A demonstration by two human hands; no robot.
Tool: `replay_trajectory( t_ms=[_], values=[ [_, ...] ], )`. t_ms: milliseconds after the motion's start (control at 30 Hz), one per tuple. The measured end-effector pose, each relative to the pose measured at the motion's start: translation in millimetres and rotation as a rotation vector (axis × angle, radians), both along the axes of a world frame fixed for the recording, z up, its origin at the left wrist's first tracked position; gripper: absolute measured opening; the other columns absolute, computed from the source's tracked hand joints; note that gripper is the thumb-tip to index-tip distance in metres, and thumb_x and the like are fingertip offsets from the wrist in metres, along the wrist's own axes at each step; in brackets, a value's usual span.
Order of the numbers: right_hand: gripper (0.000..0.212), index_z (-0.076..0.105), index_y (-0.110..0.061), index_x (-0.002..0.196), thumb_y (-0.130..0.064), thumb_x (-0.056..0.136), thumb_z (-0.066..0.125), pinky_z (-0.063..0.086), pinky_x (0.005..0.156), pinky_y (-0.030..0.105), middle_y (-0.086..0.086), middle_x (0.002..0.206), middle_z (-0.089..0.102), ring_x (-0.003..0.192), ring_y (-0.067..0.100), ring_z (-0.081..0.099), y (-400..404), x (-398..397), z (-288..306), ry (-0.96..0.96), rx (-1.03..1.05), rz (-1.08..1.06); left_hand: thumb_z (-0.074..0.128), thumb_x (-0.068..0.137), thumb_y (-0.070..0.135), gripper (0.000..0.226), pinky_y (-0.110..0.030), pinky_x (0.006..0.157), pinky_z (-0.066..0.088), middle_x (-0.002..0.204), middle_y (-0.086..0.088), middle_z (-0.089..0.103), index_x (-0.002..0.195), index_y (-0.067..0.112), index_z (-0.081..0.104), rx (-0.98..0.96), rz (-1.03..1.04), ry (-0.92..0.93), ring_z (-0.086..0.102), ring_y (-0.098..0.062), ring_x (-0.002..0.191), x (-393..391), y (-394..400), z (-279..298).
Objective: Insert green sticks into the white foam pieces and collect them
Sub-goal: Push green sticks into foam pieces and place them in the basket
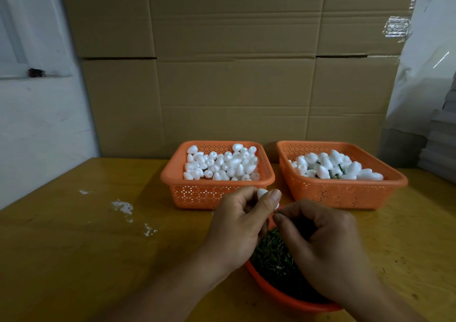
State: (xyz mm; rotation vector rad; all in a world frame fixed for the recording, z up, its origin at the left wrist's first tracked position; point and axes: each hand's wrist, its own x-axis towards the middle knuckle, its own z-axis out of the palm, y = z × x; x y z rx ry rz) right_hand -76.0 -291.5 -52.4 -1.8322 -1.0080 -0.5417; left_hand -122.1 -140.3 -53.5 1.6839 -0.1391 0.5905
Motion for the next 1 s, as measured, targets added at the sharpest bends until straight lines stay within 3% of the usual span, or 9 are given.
replay_trajectory(
  t_ms=[367,633,833,1000],
  values=[
    [0.017,0.073,-0.02,0.072,-0.008,0.083,0.077,0.033,0.045,0.007,-0.016,0.058,0.064,0.046,0.004,0.057,1.8,-1.9,-1.8,0.075,0.02,0.008,0.059,0.095,0.044,0.03,-0.02,0.051,0.04,0.053,0.01,0.049,0.067,0.032,0.057,0.054,-0.015,-0.02,0.046,-0.004,0.05,0.9,-2.0,-3.4],
    [0.017,0.073,-0.022,0.073,-0.014,0.087,0.074,0.033,0.043,0.009,-0.009,0.055,0.065,0.041,0.003,0.053,1.8,0.9,-4.3,0.217,0.09,0.138,0.058,0.096,0.045,0.03,-0.019,0.05,0.038,0.052,0.01,0.048,0.067,0.035,0.056,0.091,-0.01,-0.05,0.044,-0.003,0.048,-0.5,-2.0,-2.5],
    [0.013,0.074,-0.025,0.078,-0.035,0.085,0.068,0.035,0.041,0.016,-0.003,0.056,0.065,0.041,0.004,0.049,-1.8,5.1,-3.6,0.192,0.085,0.191,0.056,0.094,0.052,0.031,-0.022,0.05,0.04,0.052,0.009,0.05,0.069,0.032,0.055,0.113,-0.027,-0.019,0.046,-0.003,0.05,-1.5,0.1,-3.3],
    [0.012,0.075,-0.025,0.075,-0.023,0.087,0.073,0.039,0.041,0.022,0.002,0.058,0.067,0.043,0.015,0.054,-2.6,6.9,-4.7,0.192,0.065,0.178,0.057,0.096,0.049,0.032,-0.021,0.05,0.04,0.052,0.009,0.05,0.069,0.032,0.055,0.109,-0.034,-0.009,0.047,-0.004,0.049,-0.7,2.2,-5.7]
  ],
)
